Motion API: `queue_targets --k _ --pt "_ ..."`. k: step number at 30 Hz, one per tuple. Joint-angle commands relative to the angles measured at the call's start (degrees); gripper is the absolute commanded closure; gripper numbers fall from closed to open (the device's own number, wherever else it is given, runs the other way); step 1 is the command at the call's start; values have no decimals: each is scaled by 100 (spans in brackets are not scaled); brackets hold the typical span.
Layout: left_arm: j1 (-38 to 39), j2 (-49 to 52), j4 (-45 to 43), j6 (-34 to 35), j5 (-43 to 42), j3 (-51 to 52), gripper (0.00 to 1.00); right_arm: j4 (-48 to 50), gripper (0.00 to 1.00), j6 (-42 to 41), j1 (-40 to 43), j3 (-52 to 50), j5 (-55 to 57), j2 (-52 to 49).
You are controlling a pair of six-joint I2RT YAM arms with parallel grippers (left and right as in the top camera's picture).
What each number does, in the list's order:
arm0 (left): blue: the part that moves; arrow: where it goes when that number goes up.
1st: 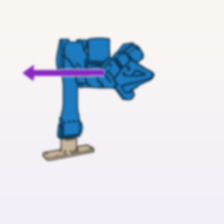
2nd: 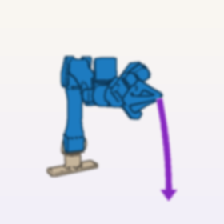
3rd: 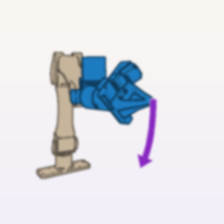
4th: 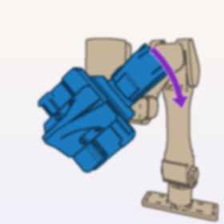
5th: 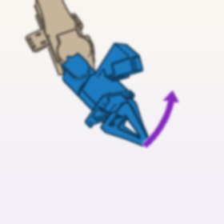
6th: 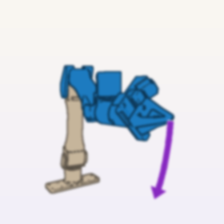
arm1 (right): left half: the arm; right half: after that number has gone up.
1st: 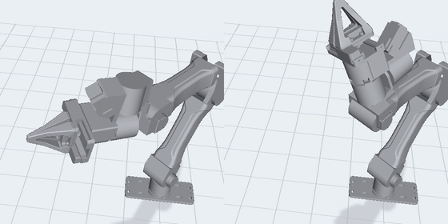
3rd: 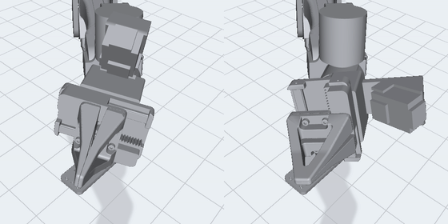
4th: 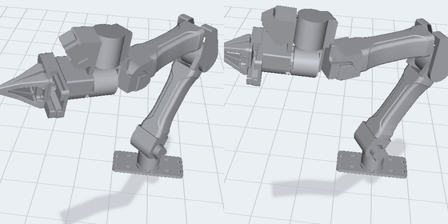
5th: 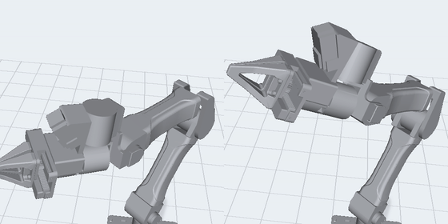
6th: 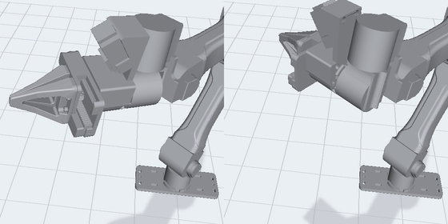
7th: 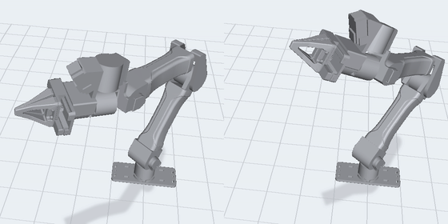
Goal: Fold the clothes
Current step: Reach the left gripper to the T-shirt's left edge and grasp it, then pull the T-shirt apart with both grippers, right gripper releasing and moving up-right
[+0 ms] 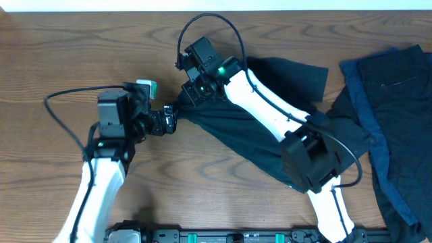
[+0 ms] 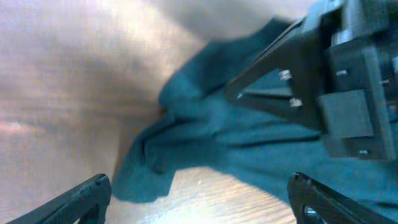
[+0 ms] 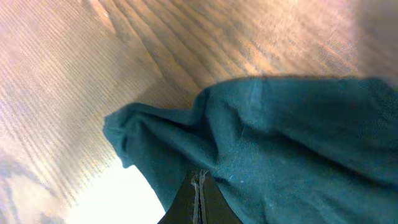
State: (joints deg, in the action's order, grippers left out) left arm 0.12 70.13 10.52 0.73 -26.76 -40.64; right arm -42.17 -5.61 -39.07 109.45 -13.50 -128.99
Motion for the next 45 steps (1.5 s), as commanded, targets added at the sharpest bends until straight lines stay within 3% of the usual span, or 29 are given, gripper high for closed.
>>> queue_targets --k 1,17,24,35,40,42,45 --pt "7 326 39 229 85 -83 9 -11 99 96 -37 42 -50 -431" --pt "9 925 57 238 85 -83 9 981 99 -125 7 42 337 -1134" --pt "7 962 61 238 85 -83 10 1158 99 -581 240 42 426 -1469" --pt "9 1060 96 234 85 -83 16 2275 99 -761 654 42 428 -1478" --pt "13 1316 72 236 85 -83 26 2798 99 -647 573 42 435 -1478" --pt "24 1425 -7 234 83 -83 29 2922 96 -527 551 44 479 -1475" --pt "24 1484 -184 236 85 -83 34 2894 80 -505 573 116 466 -1325"
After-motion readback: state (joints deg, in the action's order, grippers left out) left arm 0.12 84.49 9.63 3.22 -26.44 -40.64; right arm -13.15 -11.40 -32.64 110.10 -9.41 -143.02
